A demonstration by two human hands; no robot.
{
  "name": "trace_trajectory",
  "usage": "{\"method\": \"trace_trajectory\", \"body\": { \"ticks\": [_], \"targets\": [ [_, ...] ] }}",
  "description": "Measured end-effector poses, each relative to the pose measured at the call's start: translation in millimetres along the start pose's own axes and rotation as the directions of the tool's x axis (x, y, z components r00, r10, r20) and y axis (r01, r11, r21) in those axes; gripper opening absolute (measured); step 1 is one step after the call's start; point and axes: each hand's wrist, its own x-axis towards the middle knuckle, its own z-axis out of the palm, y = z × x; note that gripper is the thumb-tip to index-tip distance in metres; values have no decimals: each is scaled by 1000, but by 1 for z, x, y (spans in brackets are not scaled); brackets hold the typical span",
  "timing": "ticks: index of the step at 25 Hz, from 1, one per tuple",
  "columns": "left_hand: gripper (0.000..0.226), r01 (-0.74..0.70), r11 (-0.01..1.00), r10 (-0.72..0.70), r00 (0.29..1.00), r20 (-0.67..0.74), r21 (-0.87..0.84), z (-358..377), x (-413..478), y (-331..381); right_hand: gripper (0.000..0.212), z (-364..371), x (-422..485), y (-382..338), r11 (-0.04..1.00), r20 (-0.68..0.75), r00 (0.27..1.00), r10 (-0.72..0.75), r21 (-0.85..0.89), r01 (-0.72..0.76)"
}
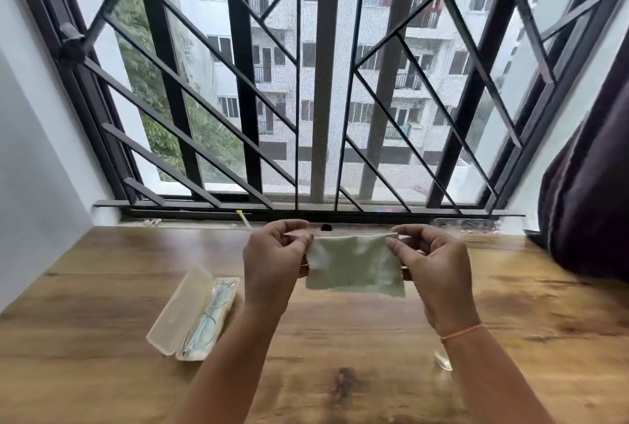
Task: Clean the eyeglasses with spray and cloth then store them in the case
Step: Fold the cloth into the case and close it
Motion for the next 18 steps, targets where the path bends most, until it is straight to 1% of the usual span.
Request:
{"method": "trace_trajectory", "body": {
  "ticks": [2,3,5,7,11,13,15,18],
  "targets": [
    [14,-47,999,48,998,-39,27,8,-6,0,19,12,-8,-1,964,-22,982,-188,-196,180],
    [15,-59,998,60,998,-33,12,12,-9,1,23,18,-13,-4,928,-15,960,-281,-257,268],
    [16,-68,997,68,998,5,-19,20,-14,5,32,28,-21,-8,854,22,907,-421,-326,405],
    [18,-79,996,80,996,33,-34,23,-18,9,40,36,-28,-11,809,71,871,-486,-341,479],
    [25,-119,991,123,990,64,-62,24,-27,18,45,37,-36,-15,785,111,839,-533,-306,539],
    [23,-100,988,112,989,101,-120,25,-33,26,47,33,-40,-16,782,129,832,-540,-288,552],
    [16,-49,975,90,979,183,-216,25,-39,31,50,29,-43,-17,814,104,855,-508,-264,517],
    [17,34,962,62,939,338,-271,24,-51,36,54,23,-47,-18,916,11,928,-372,-159,369]
  ]
}}
